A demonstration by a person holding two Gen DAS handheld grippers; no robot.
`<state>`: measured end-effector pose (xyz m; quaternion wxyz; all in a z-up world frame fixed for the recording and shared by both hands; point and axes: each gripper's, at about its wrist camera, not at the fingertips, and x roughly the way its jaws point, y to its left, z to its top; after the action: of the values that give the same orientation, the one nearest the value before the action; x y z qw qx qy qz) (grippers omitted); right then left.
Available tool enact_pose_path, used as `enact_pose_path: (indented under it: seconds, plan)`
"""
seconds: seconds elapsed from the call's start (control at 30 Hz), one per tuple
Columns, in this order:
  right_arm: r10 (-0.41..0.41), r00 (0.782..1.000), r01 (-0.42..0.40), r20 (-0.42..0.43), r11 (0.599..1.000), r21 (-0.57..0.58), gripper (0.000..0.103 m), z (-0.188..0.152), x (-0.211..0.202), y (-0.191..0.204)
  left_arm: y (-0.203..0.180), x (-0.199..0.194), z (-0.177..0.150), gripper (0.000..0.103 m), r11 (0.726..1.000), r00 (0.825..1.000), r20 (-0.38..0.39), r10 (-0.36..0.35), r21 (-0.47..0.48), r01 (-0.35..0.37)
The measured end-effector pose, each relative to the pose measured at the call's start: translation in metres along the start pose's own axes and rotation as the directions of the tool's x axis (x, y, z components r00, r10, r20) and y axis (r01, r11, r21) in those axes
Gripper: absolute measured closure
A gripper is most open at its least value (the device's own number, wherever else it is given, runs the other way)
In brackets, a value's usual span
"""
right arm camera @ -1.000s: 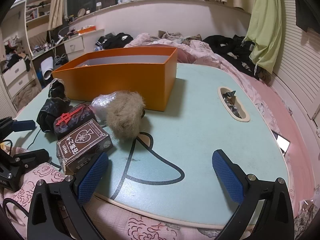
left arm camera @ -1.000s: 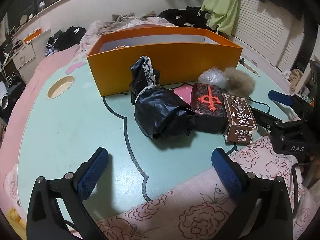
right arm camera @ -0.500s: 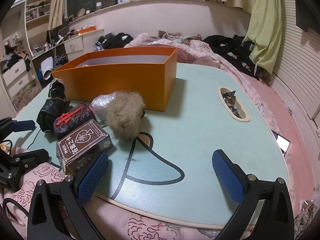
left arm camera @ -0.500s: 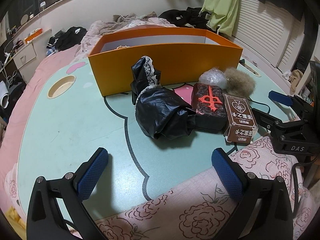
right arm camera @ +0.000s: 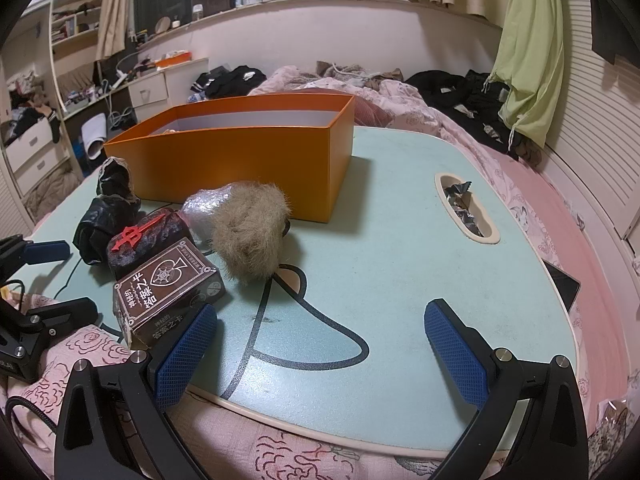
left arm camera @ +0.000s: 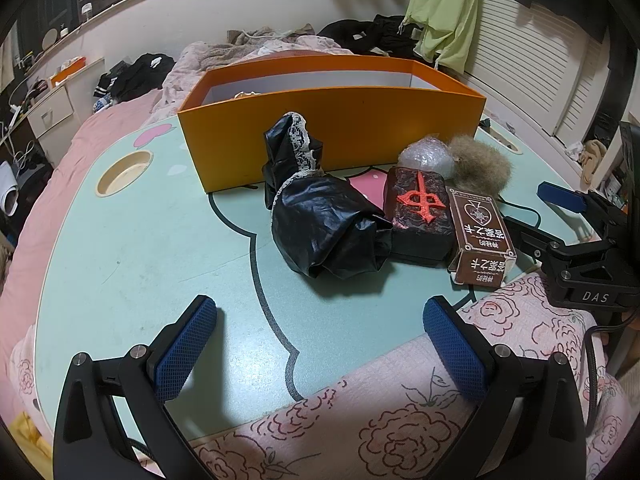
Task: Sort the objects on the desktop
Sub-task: 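Grasp the brown heart-printed card box with the left gripper, place it beside the red-symbol box, then grasp the small figurine in the box with the right gripper, place it beside the black bag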
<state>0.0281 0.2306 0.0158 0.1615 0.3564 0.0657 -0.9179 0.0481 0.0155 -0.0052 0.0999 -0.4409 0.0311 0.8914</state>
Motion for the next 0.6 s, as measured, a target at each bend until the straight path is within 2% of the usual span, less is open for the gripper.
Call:
enact_pose_path:
  seconds: [0.13,0.23,0.37,0.4,0.47,0.5,0.57,0.6]
  plan:
    - [-0.002,1.0,0.002,0.002,1.0,0.007,0.0,0.0,-0.001,-0.001,0.0,0.0,0.0,0.0,1.0,1.0,0.0,-0.001,0.0,0.001]
    - [0.068,0.998,-0.069,0.015,0.995,0.07,0.0,0.007,-0.009,-0.012,0.005,0.0,0.003,0.0,1.0,1.0,0.002,-0.003,-0.006,0.003]
    - [0.169,0.982,-0.177,0.079,0.978,0.112,0.007,0.045,-0.03,-0.017,0.006,0.0,0.004,0.0,1.0,1.0,0.002,-0.002,-0.006,0.002]
    - [0.192,0.978,-0.2,0.079,0.975,0.102,0.009,0.06,-0.033,-0.012,0.006,0.0,0.004,0.0,1.0,1.0,0.002,-0.002,-0.006,0.002]
    - [0.248,0.967,-0.252,0.049,0.962,0.1,0.02,0.086,-0.031,-0.003,0.006,0.0,0.004,0.0,1.0,1.0,0.003,-0.003,-0.006,0.003]
    - [0.307,0.952,-0.307,0.019,0.944,0.119,0.023,0.104,-0.024,0.003,0.006,0.0,0.004,0.0,1.0,1.0,0.003,-0.003,-0.006,0.003]
    - [0.429,0.902,-0.413,-0.059,0.893,0.176,0.035,0.136,-0.002,0.016,0.007,0.0,0.003,0.0,1.0,1.0,0.004,-0.002,-0.006,0.002]
    - [0.46,0.882,-0.436,-0.103,0.879,0.193,0.038,0.149,0.012,0.024,0.007,-0.001,0.004,0.0,1.0,1.0,0.004,-0.002,-0.006,0.002]
